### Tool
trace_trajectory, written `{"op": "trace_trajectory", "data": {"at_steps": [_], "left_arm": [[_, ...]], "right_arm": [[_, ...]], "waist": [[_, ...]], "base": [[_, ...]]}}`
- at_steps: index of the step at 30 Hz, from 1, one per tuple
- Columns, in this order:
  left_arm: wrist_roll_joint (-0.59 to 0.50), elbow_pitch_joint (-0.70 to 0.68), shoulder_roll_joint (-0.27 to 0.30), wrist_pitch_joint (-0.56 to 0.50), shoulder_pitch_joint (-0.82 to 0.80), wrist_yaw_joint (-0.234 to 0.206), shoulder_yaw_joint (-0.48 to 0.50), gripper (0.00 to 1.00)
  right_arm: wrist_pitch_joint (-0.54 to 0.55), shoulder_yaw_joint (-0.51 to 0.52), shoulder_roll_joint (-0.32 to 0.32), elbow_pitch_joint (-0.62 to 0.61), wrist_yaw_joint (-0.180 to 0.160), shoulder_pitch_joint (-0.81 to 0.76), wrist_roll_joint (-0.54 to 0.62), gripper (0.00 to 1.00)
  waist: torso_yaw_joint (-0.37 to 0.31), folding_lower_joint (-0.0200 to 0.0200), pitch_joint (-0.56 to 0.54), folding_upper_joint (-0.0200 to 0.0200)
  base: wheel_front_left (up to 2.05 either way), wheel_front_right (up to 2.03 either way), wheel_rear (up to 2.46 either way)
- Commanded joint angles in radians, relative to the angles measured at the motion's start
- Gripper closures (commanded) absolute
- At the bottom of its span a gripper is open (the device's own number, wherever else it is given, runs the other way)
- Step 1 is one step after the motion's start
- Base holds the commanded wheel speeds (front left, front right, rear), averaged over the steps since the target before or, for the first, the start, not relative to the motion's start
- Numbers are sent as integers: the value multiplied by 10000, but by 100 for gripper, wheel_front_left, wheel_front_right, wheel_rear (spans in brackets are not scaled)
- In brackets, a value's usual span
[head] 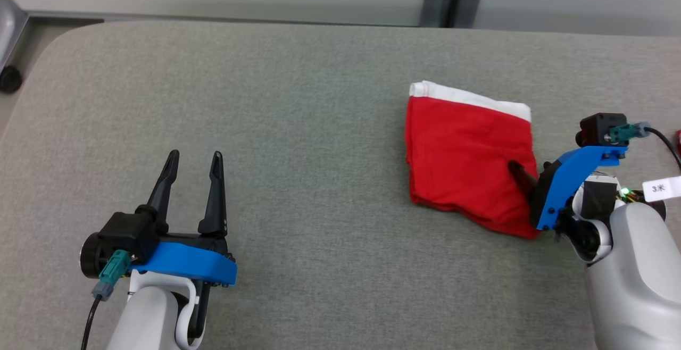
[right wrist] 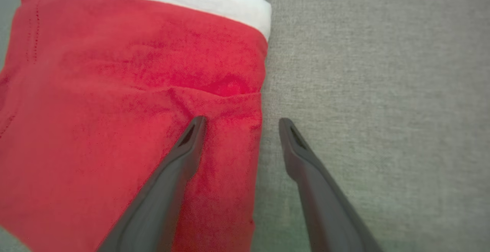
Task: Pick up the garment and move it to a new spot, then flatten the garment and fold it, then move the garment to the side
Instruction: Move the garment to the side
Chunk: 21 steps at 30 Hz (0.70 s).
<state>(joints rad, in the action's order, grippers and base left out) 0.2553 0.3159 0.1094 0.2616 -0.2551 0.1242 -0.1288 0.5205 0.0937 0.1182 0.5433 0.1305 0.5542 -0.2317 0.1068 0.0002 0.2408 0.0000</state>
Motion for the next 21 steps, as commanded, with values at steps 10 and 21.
{"op": "trace_trajectory", "data": {"at_steps": [10, 21], "left_arm": [[14, -29, -89, 44, 77, 79, 305, 0], [-235, -614, 39, 45, 501, 74, 735, 0]], "right_arm": [[378, -1273, 80, 1082, 14, 651, 6, 100], [729, -6136, 3744, -1833, 2, 1984, -1669, 100]], "waist": [[75, -2, 135, 0], [-2368, -2, -95, 0]], "base": [[0, 0, 0], [0, 0, 0]]}}
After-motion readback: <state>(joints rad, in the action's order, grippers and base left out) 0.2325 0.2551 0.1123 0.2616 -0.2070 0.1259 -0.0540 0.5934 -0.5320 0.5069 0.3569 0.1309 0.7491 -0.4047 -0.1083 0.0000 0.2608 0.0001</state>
